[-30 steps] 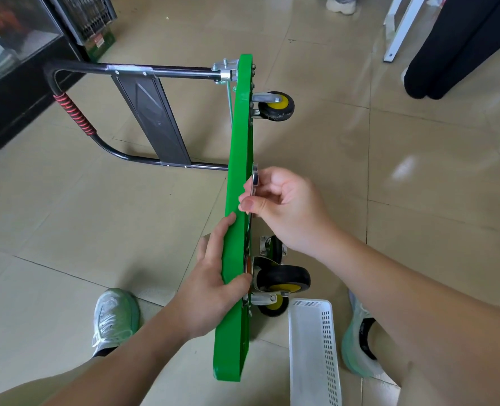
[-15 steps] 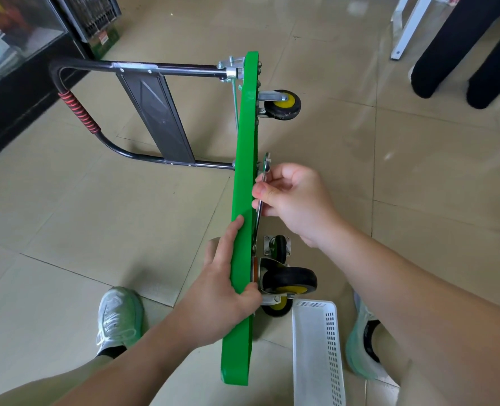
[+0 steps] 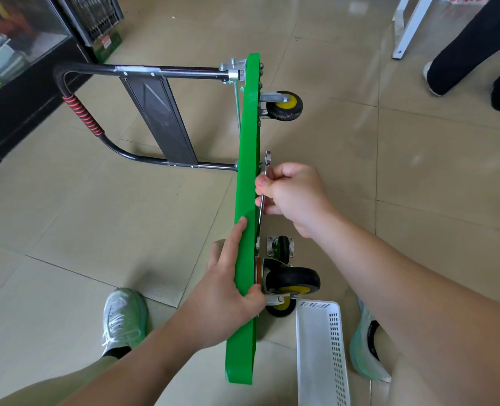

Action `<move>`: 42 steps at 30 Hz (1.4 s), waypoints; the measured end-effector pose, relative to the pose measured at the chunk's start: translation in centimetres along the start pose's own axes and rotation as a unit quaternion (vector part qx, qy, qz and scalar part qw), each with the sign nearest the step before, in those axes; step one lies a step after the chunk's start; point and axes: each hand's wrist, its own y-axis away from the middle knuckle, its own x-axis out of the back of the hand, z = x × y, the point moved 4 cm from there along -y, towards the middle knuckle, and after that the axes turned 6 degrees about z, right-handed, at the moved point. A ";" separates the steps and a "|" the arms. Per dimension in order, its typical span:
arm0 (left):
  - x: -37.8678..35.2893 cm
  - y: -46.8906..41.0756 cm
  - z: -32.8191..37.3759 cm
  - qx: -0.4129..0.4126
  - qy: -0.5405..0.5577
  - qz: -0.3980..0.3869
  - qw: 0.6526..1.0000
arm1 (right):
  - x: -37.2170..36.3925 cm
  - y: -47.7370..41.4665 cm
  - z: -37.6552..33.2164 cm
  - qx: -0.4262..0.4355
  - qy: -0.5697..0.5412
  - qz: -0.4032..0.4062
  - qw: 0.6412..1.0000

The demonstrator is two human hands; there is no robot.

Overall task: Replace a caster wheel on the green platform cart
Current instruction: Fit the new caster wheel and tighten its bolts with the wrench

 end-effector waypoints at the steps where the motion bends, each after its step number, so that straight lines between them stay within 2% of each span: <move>1: 0.0 0.0 0.0 0.001 0.004 -0.001 1.000 | 0.0 -0.1 0.1 -0.004 -0.002 0.002 1.000; 13: 0.0 0.0 0.0 0.007 0.021 -0.001 1.000 | -0.1 -0.9 0.3 -0.048 -0.016 -0.010 0.999; 20: 0.2 -0.2 -0.4 -0.001 0.011 0.000 1.000 | -0.2 -1.4 0.5 -0.047 -0.014 -0.023 0.999; 26: 0.3 -0.3 -0.4 -0.013 0.023 -0.002 1.000 | 0.3 -1.1 0.2 0.007 -0.008 -0.057 0.998; 31: 0.3 -0.4 -0.4 -0.017 0.031 0.002 0.999 | 3.5 -1.4 -0.2 0.058 -0.065 -0.032 0.996; 36: 0.1 -0.4 -0.3 -0.016 0.050 0.003 0.999 | 3.8 -0.6 2.1 0.076 0.016 -0.043 0.996; 42: 0.0 -0.4 -0.4 -0.017 0.062 -0.001 0.998 | 2.1 -0.2 3.2 0.082 0.007 -0.058 0.995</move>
